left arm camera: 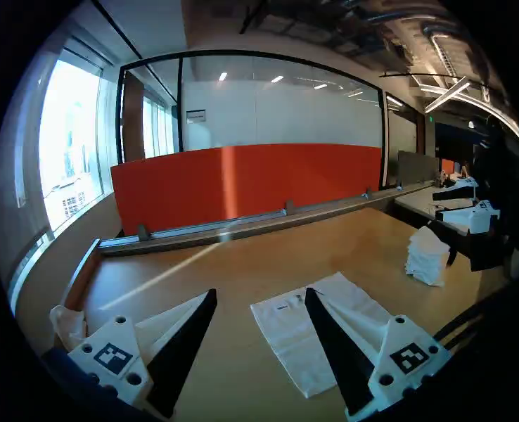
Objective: Fold towel
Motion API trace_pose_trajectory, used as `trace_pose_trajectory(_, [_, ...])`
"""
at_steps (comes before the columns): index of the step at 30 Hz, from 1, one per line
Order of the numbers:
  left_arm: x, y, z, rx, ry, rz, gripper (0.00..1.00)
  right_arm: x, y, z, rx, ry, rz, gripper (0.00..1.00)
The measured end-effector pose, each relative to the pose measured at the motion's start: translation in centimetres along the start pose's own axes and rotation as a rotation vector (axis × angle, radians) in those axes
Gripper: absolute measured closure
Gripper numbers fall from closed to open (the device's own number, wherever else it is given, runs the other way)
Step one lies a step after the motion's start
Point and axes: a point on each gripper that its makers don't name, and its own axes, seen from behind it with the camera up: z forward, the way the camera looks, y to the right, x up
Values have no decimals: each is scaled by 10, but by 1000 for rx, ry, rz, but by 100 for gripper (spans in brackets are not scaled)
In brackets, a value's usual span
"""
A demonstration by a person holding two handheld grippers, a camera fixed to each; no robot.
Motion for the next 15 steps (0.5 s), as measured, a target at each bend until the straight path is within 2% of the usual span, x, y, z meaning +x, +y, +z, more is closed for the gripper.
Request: trace_pose_trajectory(15, [-79, 20, 23, -46, -119, 16, 7, -72, -27, 22, 55, -110, 5, 0])
